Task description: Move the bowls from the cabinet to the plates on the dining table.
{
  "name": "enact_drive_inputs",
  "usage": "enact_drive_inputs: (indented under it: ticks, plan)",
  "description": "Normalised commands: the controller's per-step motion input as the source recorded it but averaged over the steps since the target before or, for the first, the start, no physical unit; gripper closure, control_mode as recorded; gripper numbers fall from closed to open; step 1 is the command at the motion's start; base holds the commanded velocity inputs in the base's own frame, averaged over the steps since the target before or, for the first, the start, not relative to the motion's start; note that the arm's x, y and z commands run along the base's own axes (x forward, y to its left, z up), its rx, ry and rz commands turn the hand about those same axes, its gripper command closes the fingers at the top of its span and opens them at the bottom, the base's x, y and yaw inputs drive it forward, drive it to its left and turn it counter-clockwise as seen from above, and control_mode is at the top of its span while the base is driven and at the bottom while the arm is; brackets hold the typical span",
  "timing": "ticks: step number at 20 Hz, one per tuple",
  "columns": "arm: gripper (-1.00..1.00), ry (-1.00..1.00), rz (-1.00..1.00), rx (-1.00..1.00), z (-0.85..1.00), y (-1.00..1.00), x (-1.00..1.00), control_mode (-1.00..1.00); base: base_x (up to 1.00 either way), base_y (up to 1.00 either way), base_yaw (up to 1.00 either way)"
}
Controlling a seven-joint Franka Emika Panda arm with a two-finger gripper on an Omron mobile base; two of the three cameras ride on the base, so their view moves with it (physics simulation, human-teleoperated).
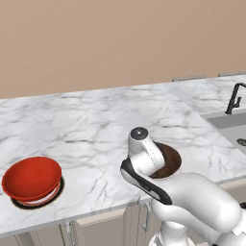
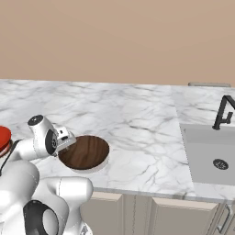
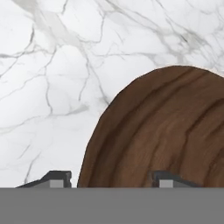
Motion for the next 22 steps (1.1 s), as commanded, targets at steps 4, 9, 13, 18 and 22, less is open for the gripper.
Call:
enact_drive_inputs:
  ticks: [4,9,13,18,22]
  plan:
    - [-1.0,0.0,-0.05,0.0,0.18,0.02,-0.31,-1.0,0.0,0.0,0.0]
    - [-1.0,0.02,-0.05,0.0,0.47,0.0,-0.34,-1.0,0.0,0.0,0.0]
    - [-1.0,0.0,-0.14,0.09,0.58,-0.12,-0.51,-1.0,0.0,0.0,0.0]
    - [-1.0,0.02,-0.21,0.26,0.42,-0.29,-0.86,-1.0,0.0,0.0,0.0]
    - [-1.0,0.04,-0.36,0.31,0.16,-0.43,-0.91,-1.0,0.0,0.0,0.0]
